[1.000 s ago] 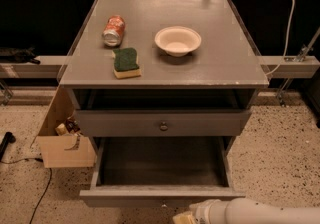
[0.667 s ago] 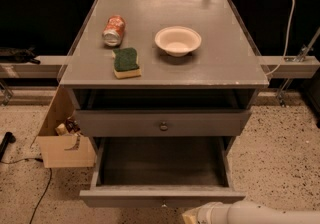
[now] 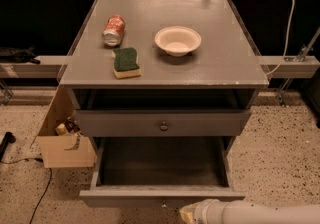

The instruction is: Close middle drawer

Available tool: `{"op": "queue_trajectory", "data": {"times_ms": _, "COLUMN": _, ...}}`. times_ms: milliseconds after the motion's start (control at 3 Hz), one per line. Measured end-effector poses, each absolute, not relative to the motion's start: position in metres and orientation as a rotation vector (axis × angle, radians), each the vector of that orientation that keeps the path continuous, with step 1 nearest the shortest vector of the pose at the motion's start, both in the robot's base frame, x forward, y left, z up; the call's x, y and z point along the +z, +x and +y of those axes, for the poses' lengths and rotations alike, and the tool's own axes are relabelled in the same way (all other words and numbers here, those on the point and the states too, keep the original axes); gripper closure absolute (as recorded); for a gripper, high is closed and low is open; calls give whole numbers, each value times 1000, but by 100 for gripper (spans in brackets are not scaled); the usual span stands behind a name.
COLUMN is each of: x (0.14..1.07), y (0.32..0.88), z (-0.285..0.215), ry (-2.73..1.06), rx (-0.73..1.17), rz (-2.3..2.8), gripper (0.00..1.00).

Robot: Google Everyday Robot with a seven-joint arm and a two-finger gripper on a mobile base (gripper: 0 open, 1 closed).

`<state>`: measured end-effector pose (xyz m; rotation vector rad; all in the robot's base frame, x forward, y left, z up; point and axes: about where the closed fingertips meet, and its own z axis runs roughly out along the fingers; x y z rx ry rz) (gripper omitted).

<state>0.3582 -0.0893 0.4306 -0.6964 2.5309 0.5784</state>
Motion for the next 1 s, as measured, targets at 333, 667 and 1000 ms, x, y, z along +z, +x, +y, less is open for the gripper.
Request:
{"op": "queue_trajectory", "data": {"times_ms": 333, "x": 429, "y": 358, "z": -88, "ry": -686, "rx": 627, "rz": 2540, "gripper": 100}}
{"op": "queue_trajectory", "data": {"times_ms": 667, "x": 428, "y": 353, "z": -89, "ry": -687, "rx": 663, "rz": 2568, "gripper": 100}}
{"op": "queue_trajectory", "data": {"times_ms": 1000, "x": 425, "y": 356, "z": -90, "ry": -722, "rx": 607, "rz": 2570, "gripper": 100}}
